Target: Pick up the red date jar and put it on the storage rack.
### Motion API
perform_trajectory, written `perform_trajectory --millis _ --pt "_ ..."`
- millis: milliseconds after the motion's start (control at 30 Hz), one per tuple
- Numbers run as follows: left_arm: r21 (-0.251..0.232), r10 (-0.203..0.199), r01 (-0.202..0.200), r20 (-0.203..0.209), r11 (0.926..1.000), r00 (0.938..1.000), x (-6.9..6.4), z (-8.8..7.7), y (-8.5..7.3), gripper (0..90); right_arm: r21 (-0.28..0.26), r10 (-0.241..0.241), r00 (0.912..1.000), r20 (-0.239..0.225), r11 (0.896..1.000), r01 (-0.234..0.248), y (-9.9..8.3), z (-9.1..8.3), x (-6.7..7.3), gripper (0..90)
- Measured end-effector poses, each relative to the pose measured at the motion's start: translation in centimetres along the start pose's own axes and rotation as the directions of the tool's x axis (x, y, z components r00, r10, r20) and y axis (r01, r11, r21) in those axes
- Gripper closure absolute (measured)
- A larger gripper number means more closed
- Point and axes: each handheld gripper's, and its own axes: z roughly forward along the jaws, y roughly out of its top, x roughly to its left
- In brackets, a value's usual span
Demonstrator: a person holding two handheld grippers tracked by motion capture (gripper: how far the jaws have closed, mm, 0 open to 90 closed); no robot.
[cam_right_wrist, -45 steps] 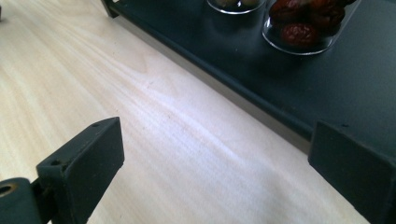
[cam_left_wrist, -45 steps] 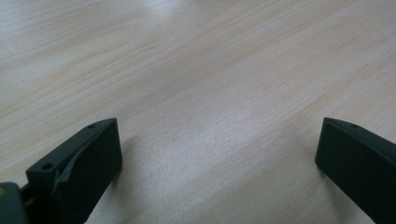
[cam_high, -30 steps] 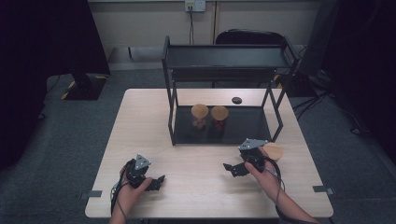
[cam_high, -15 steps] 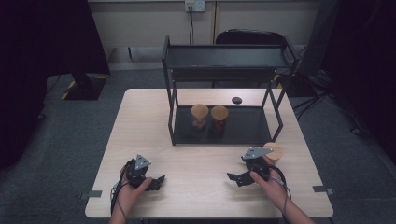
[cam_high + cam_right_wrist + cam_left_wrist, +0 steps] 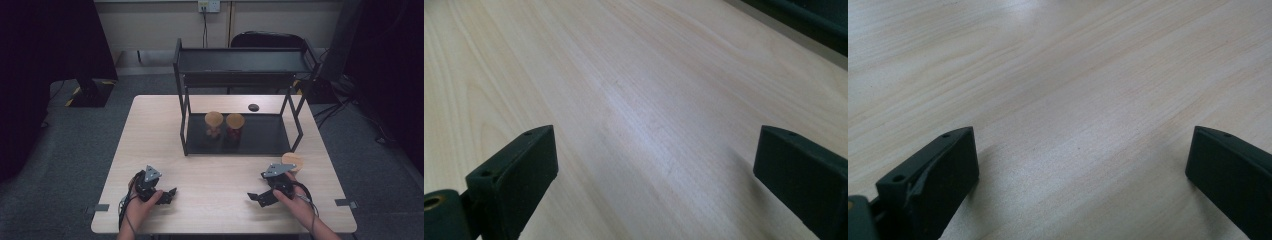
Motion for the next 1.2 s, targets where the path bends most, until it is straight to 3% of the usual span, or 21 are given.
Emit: perform_trajectory --millis 533,1200 --pt "0.000 0.000 0.000 0.000 1.0000 1.0000 0.0 0.0 0.0 0.0 0.024 -0.038 0.9991 -0.017 0.999 0.038 -1.8 -1.5 -0.2 4.3" --pt "0.000 0.000 0.000 0.000 1.0000 1.0000 0.0 0.0 0.0 0.0 0.029 -0.009 0.9999 -0.008 1.000 0.009 -4.0 -4.0 -1.5 3.6"
